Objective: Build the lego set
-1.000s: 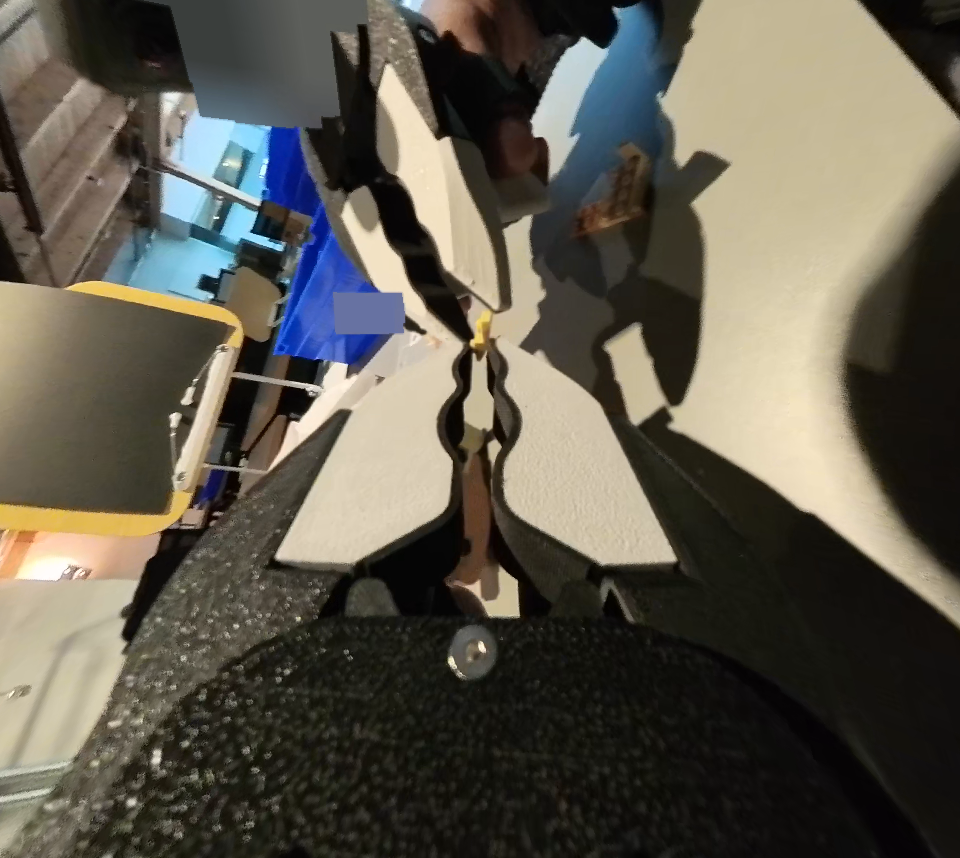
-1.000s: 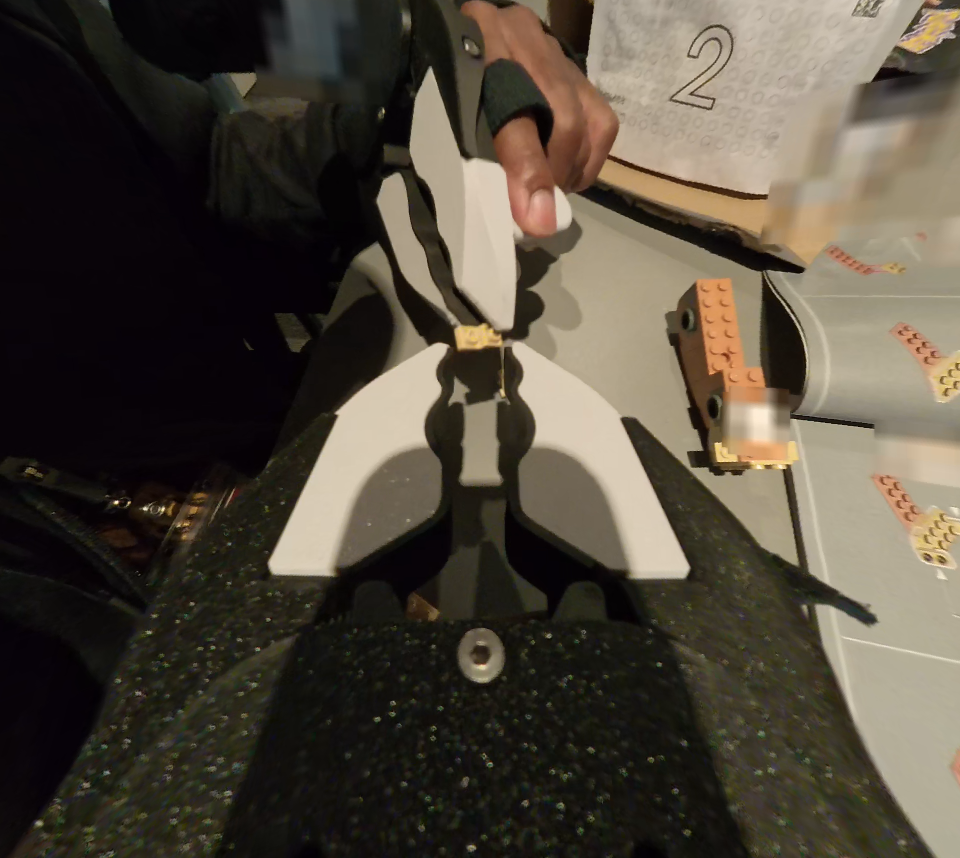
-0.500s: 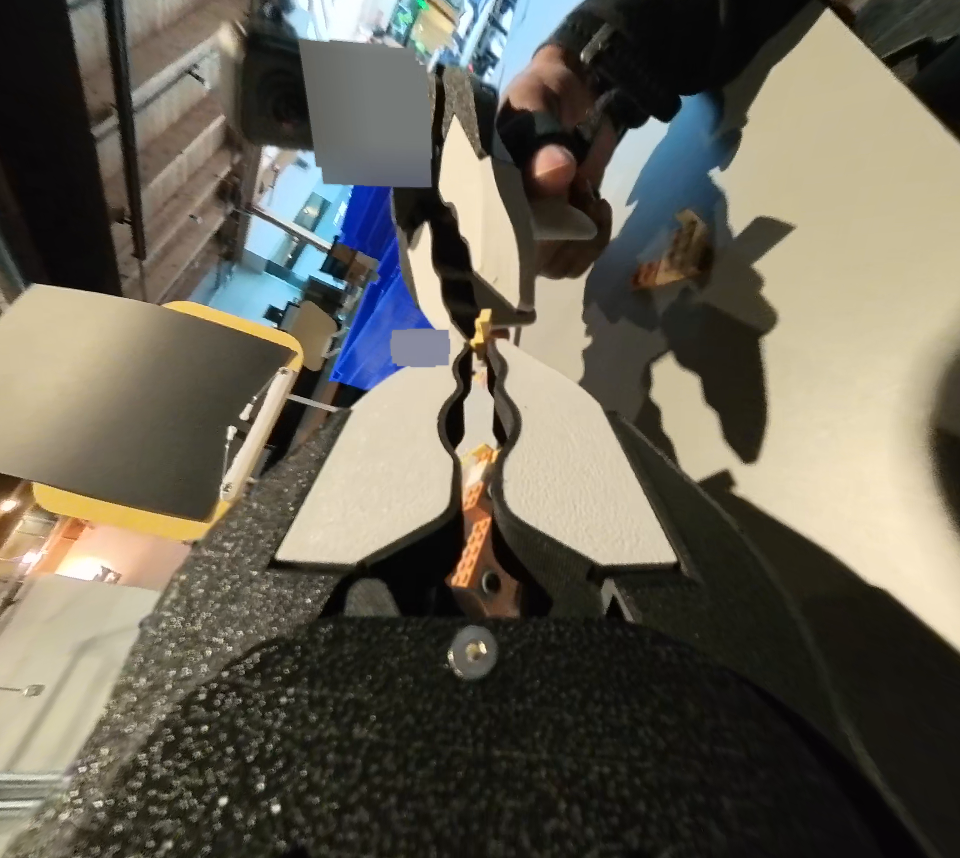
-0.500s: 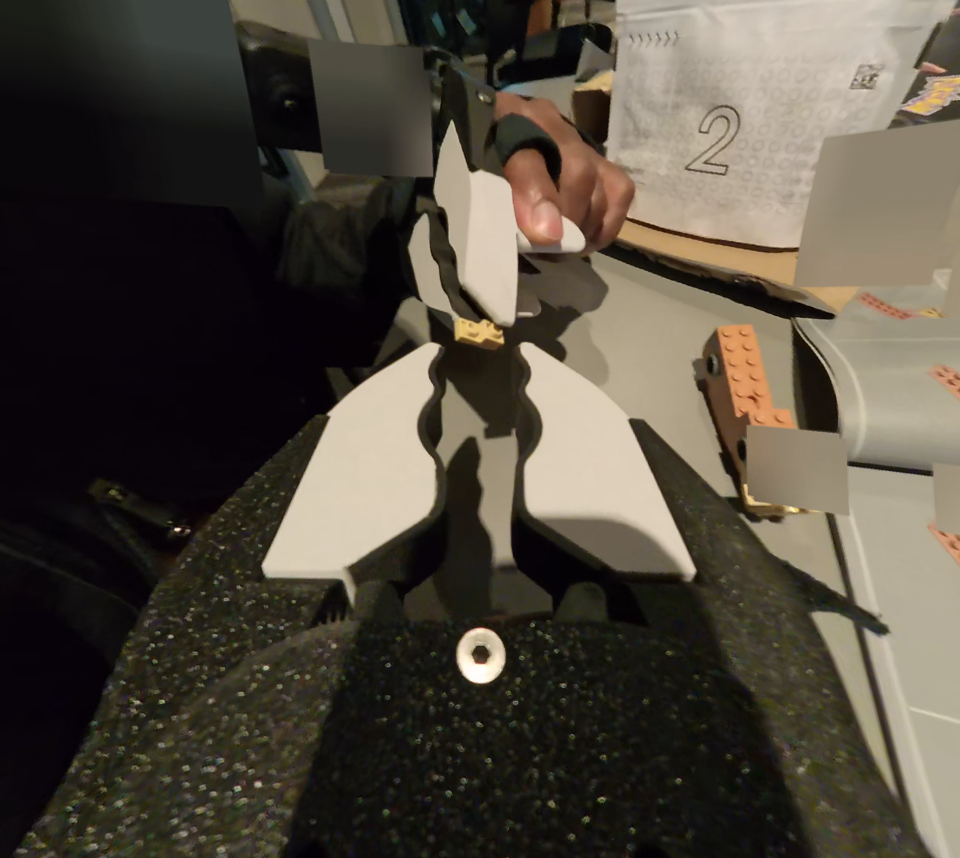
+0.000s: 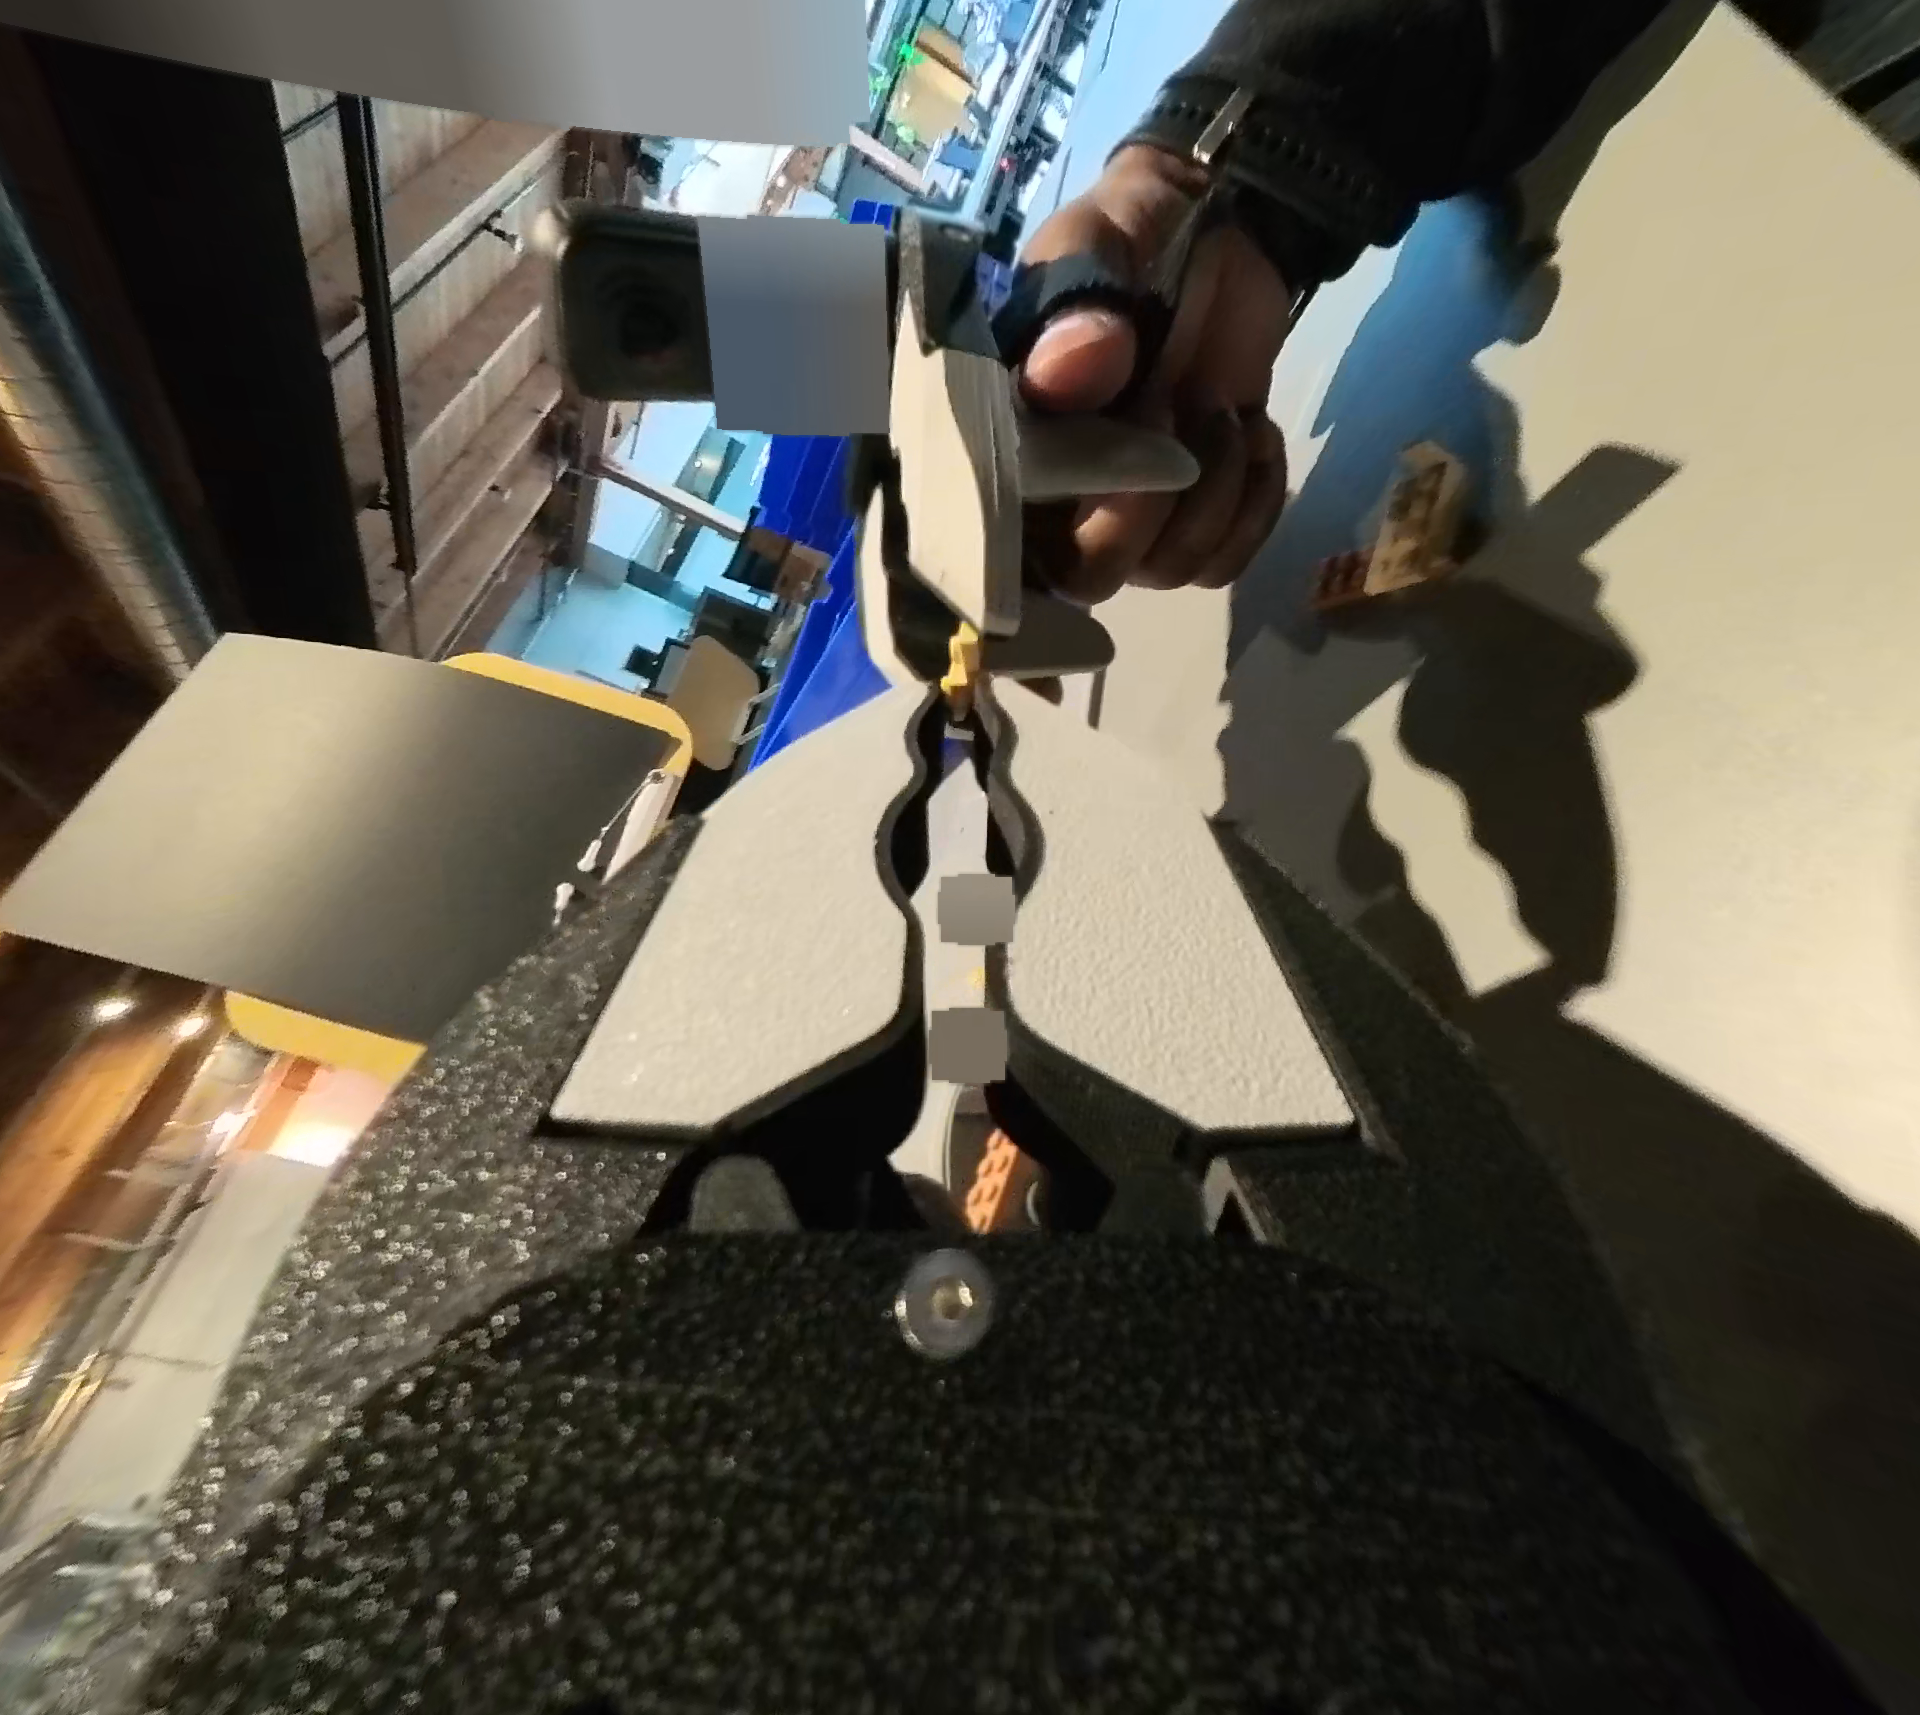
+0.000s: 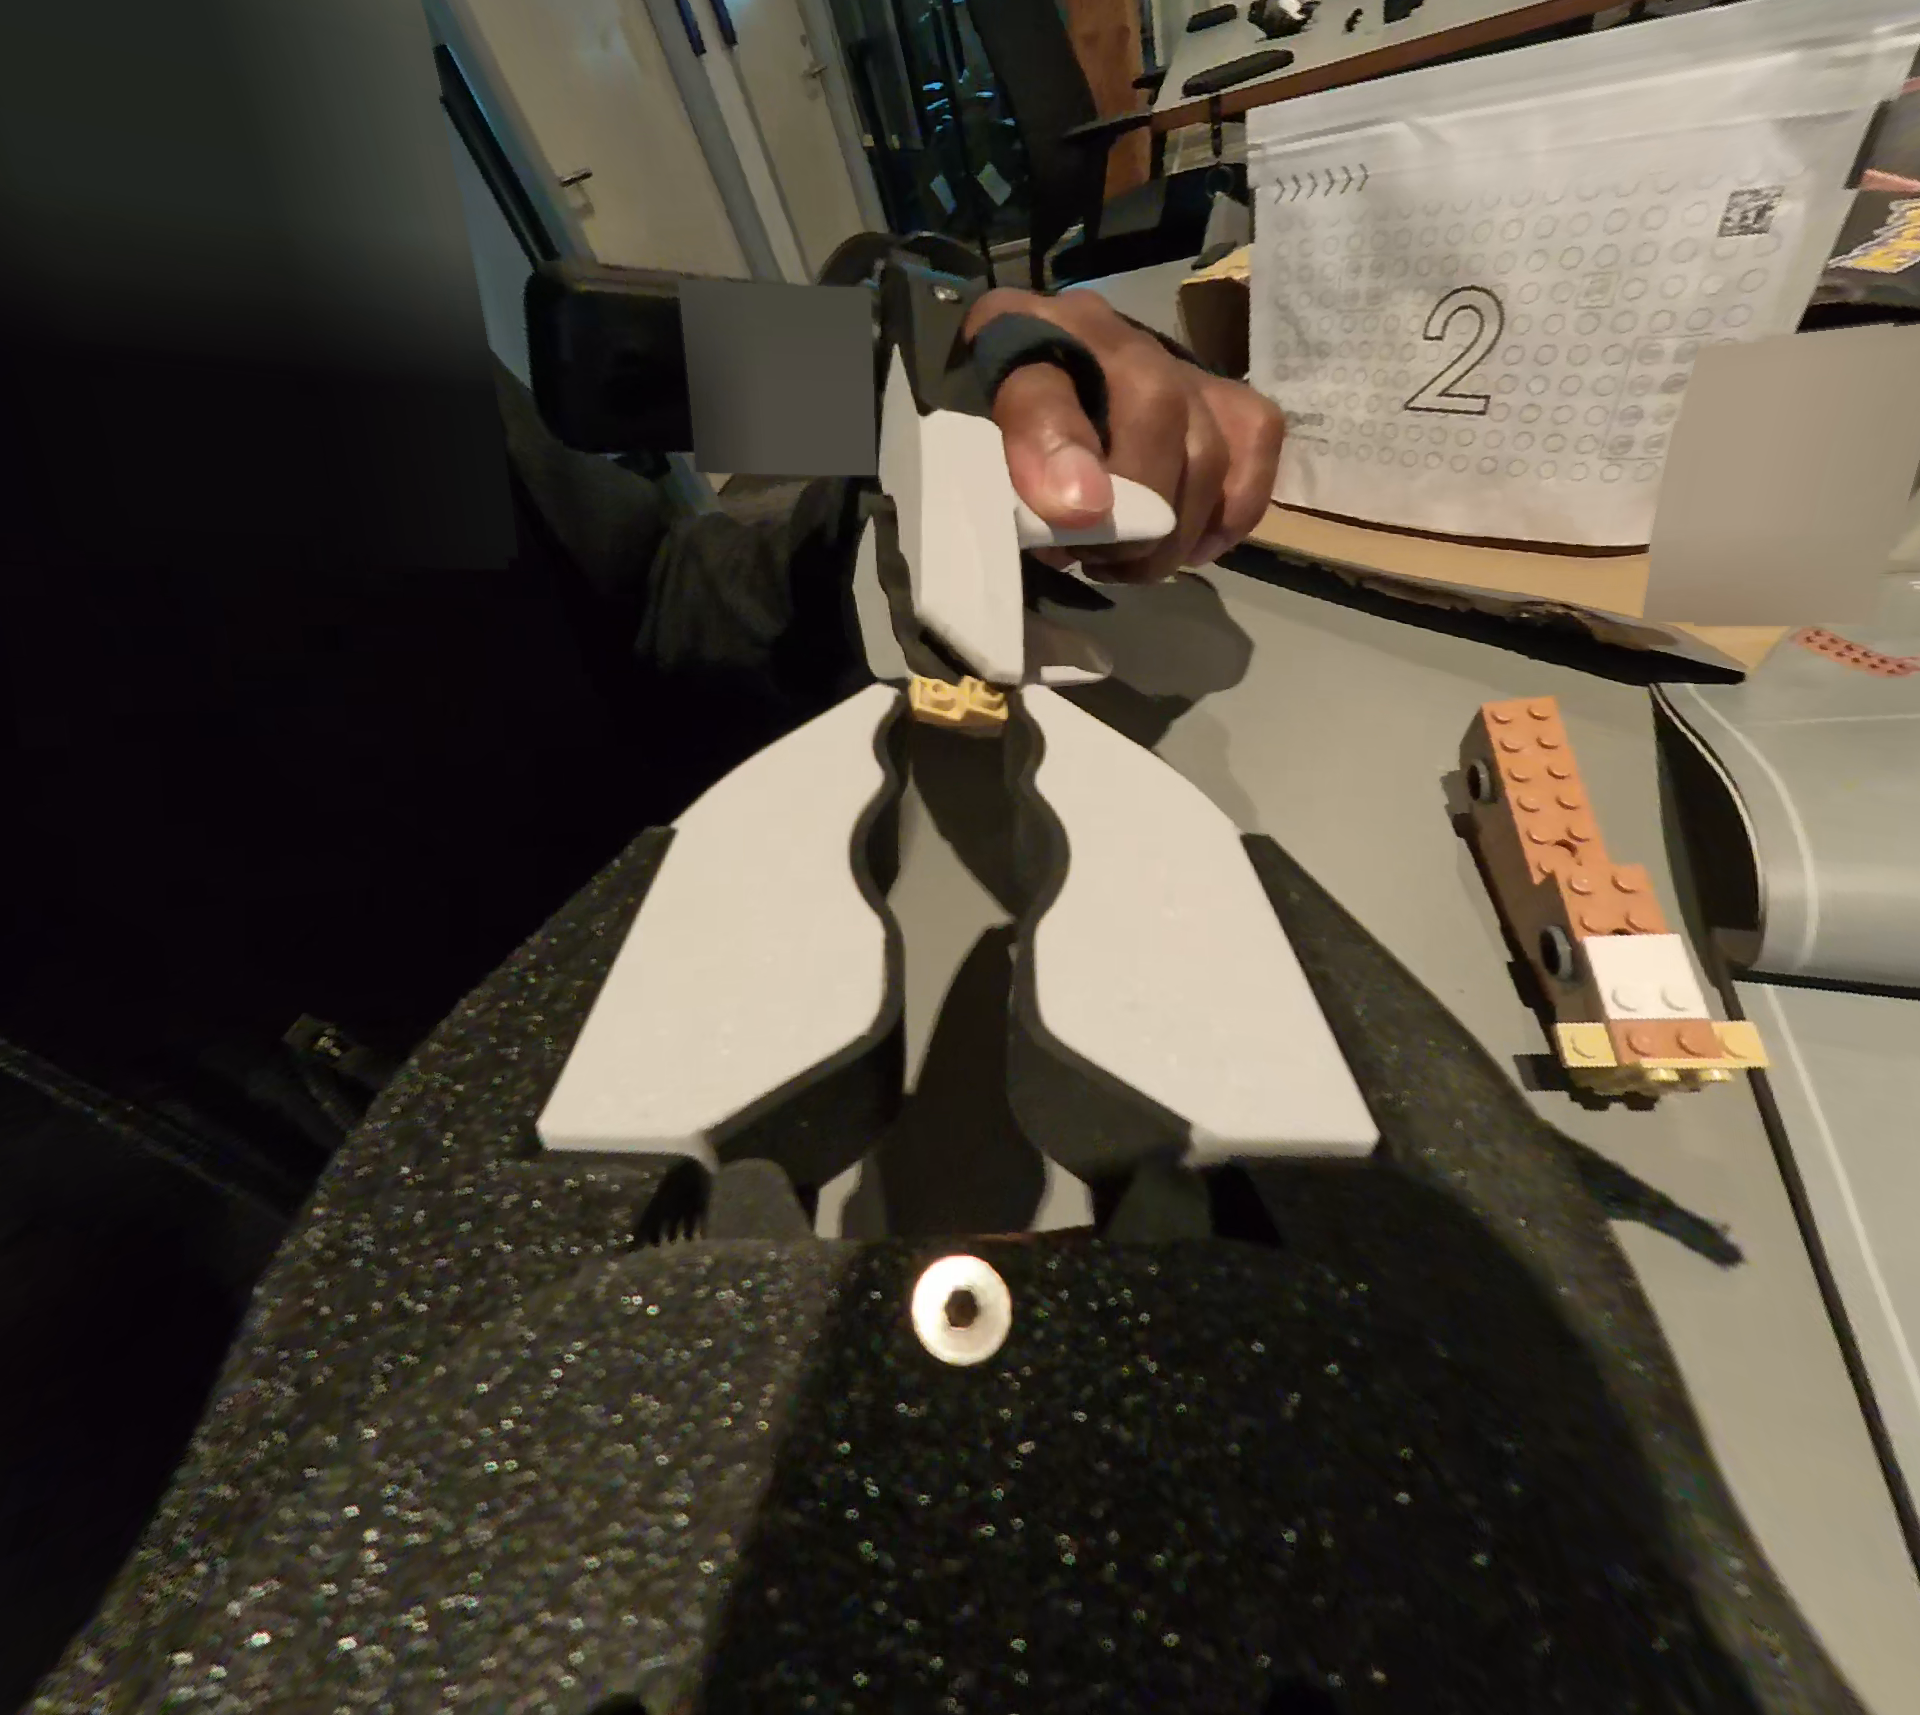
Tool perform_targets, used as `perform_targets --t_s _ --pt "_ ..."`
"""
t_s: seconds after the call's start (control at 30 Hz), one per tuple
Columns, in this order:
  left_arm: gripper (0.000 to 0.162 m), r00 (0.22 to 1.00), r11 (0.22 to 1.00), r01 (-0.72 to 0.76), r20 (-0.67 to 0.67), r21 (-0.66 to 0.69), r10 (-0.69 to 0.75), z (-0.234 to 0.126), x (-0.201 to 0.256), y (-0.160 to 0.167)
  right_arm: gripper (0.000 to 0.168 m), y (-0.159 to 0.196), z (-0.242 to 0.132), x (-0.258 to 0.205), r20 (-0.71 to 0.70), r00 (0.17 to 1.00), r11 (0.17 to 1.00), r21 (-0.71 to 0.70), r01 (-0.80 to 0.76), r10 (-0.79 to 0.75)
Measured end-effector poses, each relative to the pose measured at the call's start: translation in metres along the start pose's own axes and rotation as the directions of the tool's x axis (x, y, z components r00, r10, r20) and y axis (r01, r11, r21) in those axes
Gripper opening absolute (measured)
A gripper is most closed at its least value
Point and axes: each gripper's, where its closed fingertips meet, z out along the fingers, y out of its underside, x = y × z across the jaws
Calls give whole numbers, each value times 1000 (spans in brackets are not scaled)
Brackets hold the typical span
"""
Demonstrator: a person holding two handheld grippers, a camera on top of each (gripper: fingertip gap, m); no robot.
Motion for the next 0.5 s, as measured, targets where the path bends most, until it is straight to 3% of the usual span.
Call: perform_targets --t_s 0.3,0.4,0.5 --pt "11 996 995 75 46 -67 -72 1 -7 19 17 -1 -3 19 -178 975 990 -40 132 -137" --pt "11 958 956 285 52 -63 -282 -2 -16 28 17 -4 -6 26 -278 926 967 -76 245 -256" --pt "10 827 827 562 9 -17 -562 -6 -26 28 17 -1 -4 23 -287 888 933 -123 337 -358"
